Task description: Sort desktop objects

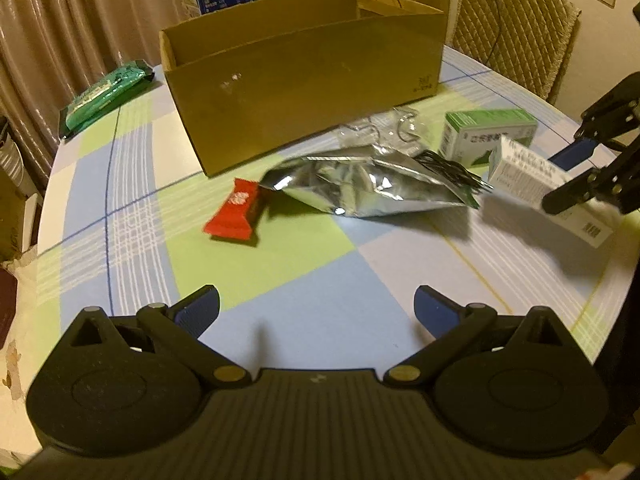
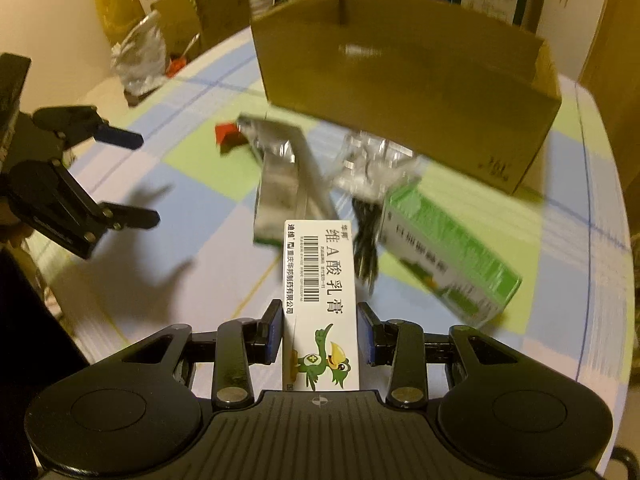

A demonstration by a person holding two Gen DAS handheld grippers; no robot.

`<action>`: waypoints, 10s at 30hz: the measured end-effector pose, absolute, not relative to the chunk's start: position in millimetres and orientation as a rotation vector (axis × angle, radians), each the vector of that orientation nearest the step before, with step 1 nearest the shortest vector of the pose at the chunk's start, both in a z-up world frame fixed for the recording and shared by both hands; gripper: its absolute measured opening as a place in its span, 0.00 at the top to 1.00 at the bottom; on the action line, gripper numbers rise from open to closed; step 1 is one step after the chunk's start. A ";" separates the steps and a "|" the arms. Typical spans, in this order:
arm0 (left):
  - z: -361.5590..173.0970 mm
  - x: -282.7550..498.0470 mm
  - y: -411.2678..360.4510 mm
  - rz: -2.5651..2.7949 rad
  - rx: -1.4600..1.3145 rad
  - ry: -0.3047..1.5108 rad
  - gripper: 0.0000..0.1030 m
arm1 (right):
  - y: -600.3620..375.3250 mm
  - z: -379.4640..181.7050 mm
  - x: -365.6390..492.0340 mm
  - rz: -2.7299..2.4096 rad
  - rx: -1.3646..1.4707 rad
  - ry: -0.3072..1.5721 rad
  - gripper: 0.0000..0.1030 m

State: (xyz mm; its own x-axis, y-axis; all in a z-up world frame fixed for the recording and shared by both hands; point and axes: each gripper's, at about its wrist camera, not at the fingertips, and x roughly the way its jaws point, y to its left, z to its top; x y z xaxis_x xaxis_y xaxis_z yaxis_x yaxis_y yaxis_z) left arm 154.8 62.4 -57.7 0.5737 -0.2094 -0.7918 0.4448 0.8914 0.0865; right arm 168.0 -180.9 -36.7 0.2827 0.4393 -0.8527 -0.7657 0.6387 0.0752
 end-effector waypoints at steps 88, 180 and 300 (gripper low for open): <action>72.9 303.5 -2.5 -0.409 0.328 0.784 0.78 | -154.8 76.5 315.9 0.669 -0.233 0.760 0.66; -78.7 207.4 2.1 -0.328 -0.299 1.061 0.24 | -232.6 -81.5 210.0 0.614 0.021 0.957 0.39; -83.5 179.4 0.9 -0.357 -0.004 1.217 0.41 | -200.6 -89.2 153.5 0.589 -0.145 0.963 0.83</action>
State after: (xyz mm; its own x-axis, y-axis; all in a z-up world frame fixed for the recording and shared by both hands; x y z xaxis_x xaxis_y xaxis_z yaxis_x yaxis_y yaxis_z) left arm 179.4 0.9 -83.5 0.2978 -0.2708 -0.9154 0.2666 0.9444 -0.1926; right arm 153.5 -200.6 -89.2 0.4291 0.4070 -0.8064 -0.5324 0.8351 0.1382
